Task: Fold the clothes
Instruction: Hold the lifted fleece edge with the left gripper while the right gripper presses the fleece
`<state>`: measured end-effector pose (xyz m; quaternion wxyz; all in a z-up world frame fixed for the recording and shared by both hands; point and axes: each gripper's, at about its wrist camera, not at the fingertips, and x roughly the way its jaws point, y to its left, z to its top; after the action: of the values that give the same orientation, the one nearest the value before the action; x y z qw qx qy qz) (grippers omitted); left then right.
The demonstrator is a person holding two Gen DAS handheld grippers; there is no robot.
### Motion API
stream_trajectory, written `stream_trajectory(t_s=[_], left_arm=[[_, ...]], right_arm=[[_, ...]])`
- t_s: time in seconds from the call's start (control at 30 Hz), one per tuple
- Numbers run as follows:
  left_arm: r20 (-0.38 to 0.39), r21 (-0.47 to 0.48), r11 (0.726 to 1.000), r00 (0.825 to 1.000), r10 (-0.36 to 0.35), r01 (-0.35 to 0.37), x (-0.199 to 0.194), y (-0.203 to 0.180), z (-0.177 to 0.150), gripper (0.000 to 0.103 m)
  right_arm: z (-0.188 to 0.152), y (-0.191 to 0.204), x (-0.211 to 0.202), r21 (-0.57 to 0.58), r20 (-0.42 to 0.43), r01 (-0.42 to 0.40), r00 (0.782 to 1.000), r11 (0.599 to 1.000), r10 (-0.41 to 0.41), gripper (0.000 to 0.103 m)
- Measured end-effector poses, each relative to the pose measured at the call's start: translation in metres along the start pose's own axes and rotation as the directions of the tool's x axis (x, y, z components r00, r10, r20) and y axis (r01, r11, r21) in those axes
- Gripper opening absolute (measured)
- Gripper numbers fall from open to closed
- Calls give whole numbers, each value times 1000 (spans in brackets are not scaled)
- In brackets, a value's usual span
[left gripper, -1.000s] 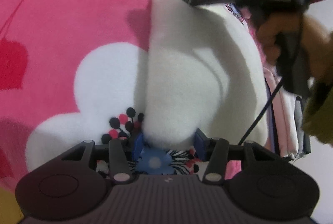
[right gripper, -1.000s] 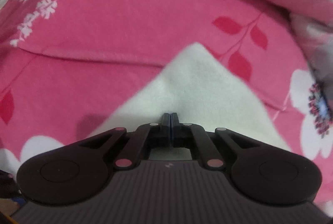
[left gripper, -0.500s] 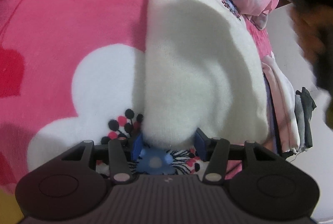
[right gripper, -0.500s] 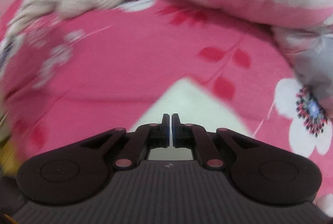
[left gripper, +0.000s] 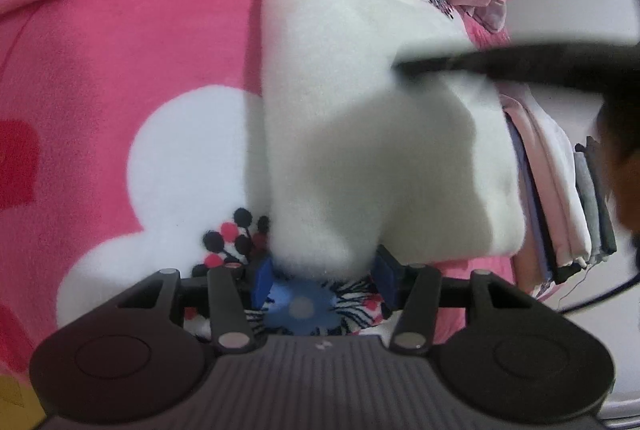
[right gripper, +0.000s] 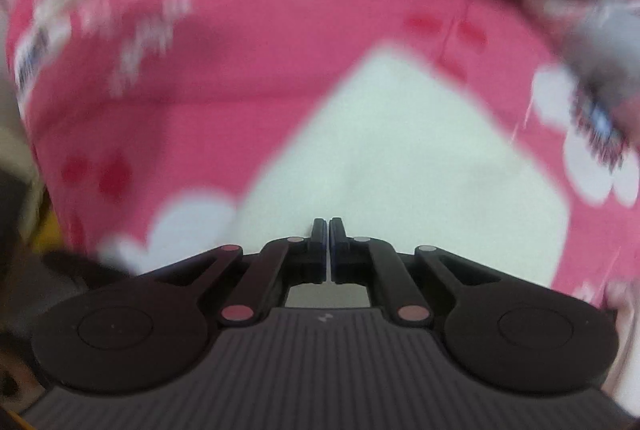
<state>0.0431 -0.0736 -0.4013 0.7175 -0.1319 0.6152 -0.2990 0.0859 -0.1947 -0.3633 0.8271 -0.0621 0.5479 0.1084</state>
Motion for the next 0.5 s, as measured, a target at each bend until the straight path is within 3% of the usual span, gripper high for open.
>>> stream_trajectory(t_s=[0.23, 0.33, 0.5], left_arm=[[-29, 82, 996, 999, 27, -25, 0, -4, -3, 47], [-40, 84, 996, 999, 23, -19, -8, 2, 3, 45], [-51, 97, 995, 998, 27, -22, -31, 12, 9, 44]], right_arm=[[-21, 5, -24, 18, 16, 29, 999, 999, -29, 1], [-25, 10, -38, 39, 26, -30, 999, 999, 29, 1], [-41, 16, -4, 53, 75, -20, 997, 998, 16, 0]])
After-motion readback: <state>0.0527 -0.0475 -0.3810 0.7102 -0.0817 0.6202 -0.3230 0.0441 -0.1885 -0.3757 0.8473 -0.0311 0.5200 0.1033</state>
